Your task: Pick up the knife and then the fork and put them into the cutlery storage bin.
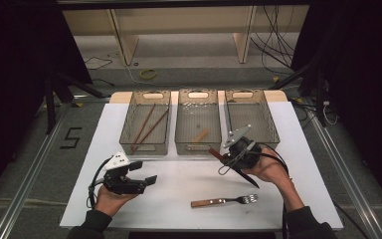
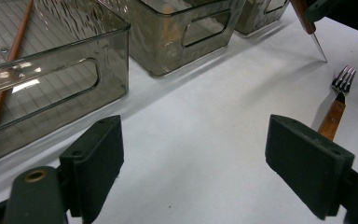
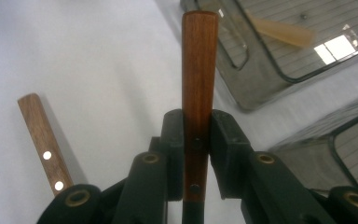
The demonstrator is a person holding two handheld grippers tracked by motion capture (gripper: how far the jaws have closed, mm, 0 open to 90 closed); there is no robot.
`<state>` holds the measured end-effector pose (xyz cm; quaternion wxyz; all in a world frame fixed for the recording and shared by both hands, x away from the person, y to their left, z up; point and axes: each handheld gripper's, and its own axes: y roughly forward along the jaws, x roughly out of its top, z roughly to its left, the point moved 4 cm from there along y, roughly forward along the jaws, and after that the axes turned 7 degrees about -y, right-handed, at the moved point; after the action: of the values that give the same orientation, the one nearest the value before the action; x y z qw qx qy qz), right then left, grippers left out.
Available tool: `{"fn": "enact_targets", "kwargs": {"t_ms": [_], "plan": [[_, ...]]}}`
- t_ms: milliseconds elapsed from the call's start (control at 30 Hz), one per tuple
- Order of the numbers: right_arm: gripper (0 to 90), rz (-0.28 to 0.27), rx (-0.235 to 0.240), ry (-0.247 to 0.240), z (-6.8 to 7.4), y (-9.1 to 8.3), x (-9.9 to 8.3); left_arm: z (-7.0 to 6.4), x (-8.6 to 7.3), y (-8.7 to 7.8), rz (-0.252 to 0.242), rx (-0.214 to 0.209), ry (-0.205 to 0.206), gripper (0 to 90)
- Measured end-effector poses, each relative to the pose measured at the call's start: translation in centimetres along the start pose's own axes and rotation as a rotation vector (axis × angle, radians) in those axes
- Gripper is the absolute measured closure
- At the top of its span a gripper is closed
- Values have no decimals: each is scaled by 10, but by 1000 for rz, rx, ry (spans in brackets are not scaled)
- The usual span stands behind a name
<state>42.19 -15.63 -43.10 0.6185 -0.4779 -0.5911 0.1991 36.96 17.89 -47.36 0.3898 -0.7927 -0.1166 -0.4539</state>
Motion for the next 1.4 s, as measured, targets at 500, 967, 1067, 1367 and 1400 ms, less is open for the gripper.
{"fn": "enact_targets", "kwargs": {"t_ms": [500,967,1067,1367,1400], "plan": [[768,-120,-35,89,-17,-31,1,0,0,0,-4,0,-3,189],[768,-297,-46,141,-30,-58,4,0,1,1,-5,-1,-4,188],[768,-312,-56,143,-31,-60,4,0,1,0,-4,-1,-3,188],[767,-332,-70,160,-38,-72,6,0,1,0,0,0,0,188],[768,-335,-71,164,-39,-74,7,0,0,0,3,0,4,188]]}}
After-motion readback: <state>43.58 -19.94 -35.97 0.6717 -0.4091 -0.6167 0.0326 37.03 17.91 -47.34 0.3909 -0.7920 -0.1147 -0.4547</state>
